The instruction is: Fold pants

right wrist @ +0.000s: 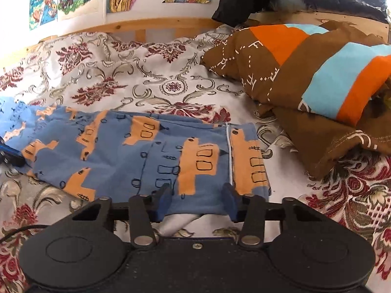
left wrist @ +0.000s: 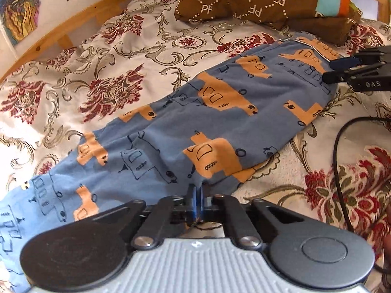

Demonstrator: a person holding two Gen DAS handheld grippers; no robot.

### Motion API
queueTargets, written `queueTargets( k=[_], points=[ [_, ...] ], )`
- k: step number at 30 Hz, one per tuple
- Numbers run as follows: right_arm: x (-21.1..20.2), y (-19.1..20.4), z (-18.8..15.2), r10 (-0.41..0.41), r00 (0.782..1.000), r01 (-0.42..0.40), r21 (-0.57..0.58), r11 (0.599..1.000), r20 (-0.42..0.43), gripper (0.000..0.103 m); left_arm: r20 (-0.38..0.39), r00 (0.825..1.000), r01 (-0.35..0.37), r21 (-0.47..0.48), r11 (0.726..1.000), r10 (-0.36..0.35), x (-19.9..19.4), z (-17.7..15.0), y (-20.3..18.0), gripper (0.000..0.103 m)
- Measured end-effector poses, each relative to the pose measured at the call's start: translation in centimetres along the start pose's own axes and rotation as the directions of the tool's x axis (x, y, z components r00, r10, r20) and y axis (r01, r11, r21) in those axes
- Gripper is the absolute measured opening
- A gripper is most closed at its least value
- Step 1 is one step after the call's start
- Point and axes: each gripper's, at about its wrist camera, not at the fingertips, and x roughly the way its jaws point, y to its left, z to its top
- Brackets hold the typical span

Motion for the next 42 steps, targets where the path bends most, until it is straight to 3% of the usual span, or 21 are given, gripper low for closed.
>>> queueTargets(
  k=[4,9,10,11,12,13,16,19,20,24,26,28,30,32,33,35,36,38,39,42],
  points=[
    [0.1,-0.1,0.1,-0.016,1.0,0.016,-0.004,1.0,-0.002,0.041,-0.035,0.999,-0.005,0.069,0.998,0.007,-0.4,-0.4,0.2,0.002],
    [-0.3,-0.5,0.3,-0.005,1.0,0.006,0.005,1.0,-0.008,0.044,-0.076,0.995,0.071,0.131,0.989,-0.061,-0.8,-0.3,0.5,0.008],
    [-1.0,-0.6,0.5,-0.004,1.0,0.004,0.012,1.0,0.008,0.052,-0.073,0.993,0.104,0.108,0.989,-0.097,-1.1,0.2,0.9,0.017],
    [-1.7,-0.8,0.5,-0.002,1.0,0.002,0.021,1.0,0.027,0.057,-0.063,0.988,0.145,0.081,0.986,-0.14,-1.5,1.0,1.4,0.035],
    [-2.3,-1.0,0.6,-0.007,0.999,0.005,0.032,0.999,0.043,0.068,-0.048,0.984,0.172,0.061,0.983,-0.169,-1.6,2.1,1.7,0.045],
    [-2.7,-1.3,0.5,-0.017,0.998,0.015,0.047,0.999,0.055,0.072,-0.02,0.983,0.182,0.05,0.982,-0.181,-1.6,3.3,1.9,0.059],
    [-2.9,-2.5,0.4,-0.02,0.998,0.016,0.087,0.996,0.051,0.072,0.062,0.973,0.222,0.023,0.975,-0.223,-0.2,8.4,1.4,0.066],
    [-2.0,-4.1,0.2,-0.038,0.999,0.035,0.123,0.992,0.021,0.069,0.124,0.94,0.314,0.047,0.948,-0.318,2.9,13.9,-0.5,0.084],
    [-1.8,-4.8,0.2,-0.031,0.999,0.028,0.153,0.988,0.016,0.068,0.131,0.925,0.349,0.072,0.934,-0.356,4.1,15.7,-1.4,0.085],
    [-0.5,-7.6,0.3,0.059,0.998,-0.057,0.268,0.962,-0.001,0.065,0.094,0.856,0.495,0.139,0.858,-0.509,8.9,21.6,-4.7,0.086],
    [0.0,-8.6,0.5,0.106,0.994,-0.099,0.296,0.95,-0.005,0.062,0.024,0.819,0.565,0.143,0.813,-0.573,11.3,23.8,-6.1,0.087],
    [0.2,-9.5,0.5,0.141,0.99,-0.133,0.326,0.936,0.001,0.057,-0.059,0.793,0.607,0.153,0.78,-0.606,13.4,25.1,-7.3,0.087],
    [0.6,-10.3,0.5,0.175,0.985,-0.164,0.353,0.921,0.0,0.05,-0.135,0.778,0.628,0.169,0.759,-0.614,15.1,25.9,-8.2,0.081],
    [0.9,-10.5,0.6,0.208,0.978,-0.192,0.358,0.914,-0.006,0.042,-0.153,0.76,0.65,0.177,0.739,-0.632,15.8,26.2,-8.3,0.074],
    [1.2,-10.7,0.6,0.227,0.974,-0.206,0.368,0.907,-0.012,0.037,-0.154,0.753,0.658,0.177,0.732,-0.639,16.0,26.3,-8.2,0.071],
    [1.4,-10.9,0.5,0.242,0.97,-0.218,0.392,0.894,-0.014,0.033,-0.158,0.741,0.671,0.174,0.72,-0.653,16.0,26.2,-8.1,0.052],
    [1.4,-11.1,0.4,0.243,0.97,-0.219,0.401,0.889,-0.011,0.03,-0.156,0.738,0.675,0.168,0.718,-0.657,16.0,26.2,-8.1,0.049],
    [1.1,-11.3,0.4,0.234,0.972,-0.211,0.422,0.882,-0.004,0.023,-0.132,0.752,0.659,0.174,0.732,-0.646,15.6,25.8,-8.1,0.033],
    [0.8,-11.3,0.5,0.217,0.976,-0.197,0.426,0.883,0.001,0.015,-0.119,0.757,0.653,0.166,0.739,-0.642,15.5,25.8,-8.0,0.03],
    [0.1,-11.0,0.9,0.177,0.984,-0.168,0.403,0.9,0.014,0.013,-0.083,0.755,0.656,0.124,0.744,-0.651,15.0,25.7,-7.6,0.022]
  ],
)
